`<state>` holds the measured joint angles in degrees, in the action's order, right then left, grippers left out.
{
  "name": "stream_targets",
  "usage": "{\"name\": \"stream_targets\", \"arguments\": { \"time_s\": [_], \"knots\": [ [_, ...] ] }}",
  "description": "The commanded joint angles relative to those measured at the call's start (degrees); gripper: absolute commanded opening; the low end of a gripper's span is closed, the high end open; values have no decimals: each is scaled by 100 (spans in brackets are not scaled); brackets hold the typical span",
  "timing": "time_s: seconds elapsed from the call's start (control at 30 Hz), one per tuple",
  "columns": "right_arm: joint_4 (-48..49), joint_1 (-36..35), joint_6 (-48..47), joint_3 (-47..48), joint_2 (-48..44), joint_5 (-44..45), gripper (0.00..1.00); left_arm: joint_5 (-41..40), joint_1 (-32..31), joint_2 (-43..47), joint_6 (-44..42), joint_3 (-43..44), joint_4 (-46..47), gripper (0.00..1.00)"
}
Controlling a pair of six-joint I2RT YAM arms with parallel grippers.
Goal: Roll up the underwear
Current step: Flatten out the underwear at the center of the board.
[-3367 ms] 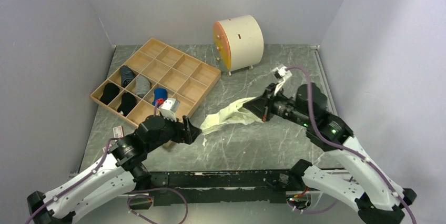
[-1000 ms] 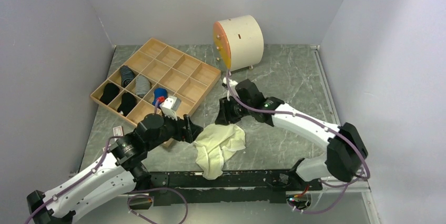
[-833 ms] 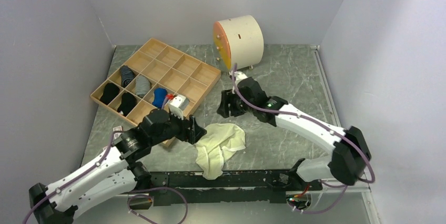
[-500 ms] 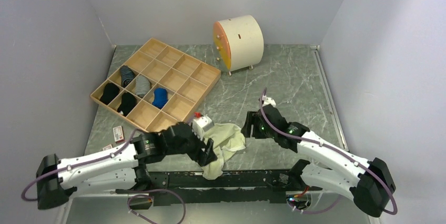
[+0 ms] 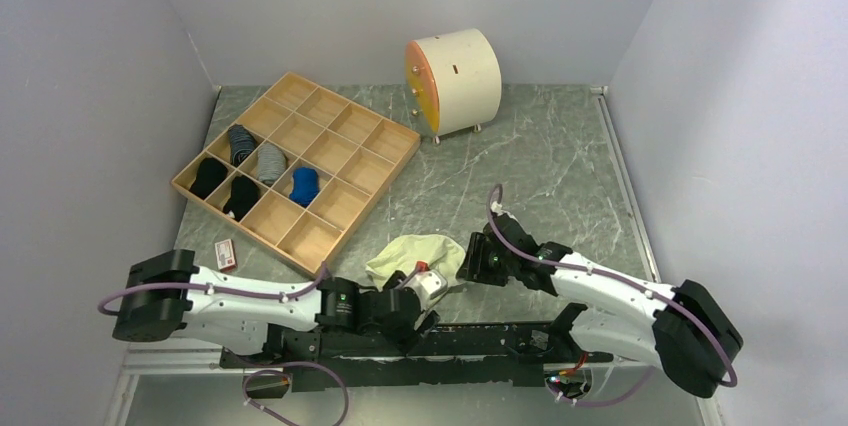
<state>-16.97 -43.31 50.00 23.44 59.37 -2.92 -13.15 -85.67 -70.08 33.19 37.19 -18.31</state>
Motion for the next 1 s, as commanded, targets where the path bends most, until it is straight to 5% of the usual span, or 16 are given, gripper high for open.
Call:
{"name": "stream_targets", "arguments": {
  "time_s": [0.0, 0.2, 0.5, 0.63, 0.9, 0.97],
  "knots": [
    [496, -3, 34, 230, 267, -188, 47, -478, -243, -324, 140, 335, 147, 82],
    [589, -3, 9, 236, 236, -135, 26, -667, -483, -800, 145, 496, -126, 76],
    [740, -2, 1, 205, 260, -272, 27, -1302, -771, -1737, 126, 897, -630, 69],
    [929, -7, -40, 209, 424, -432, 25, -1633, -823, -2102, 209, 1080, -1061, 50],
    [986, -2, -237, 460, 726, -564, 0, -1813, -835, -1738, 198, 1035, -951, 6],
    [949, -3, -269, 512, 688, -566, 0, -1889, -829, -1713, 218, 1039, -1008, 5]
  ]
}}
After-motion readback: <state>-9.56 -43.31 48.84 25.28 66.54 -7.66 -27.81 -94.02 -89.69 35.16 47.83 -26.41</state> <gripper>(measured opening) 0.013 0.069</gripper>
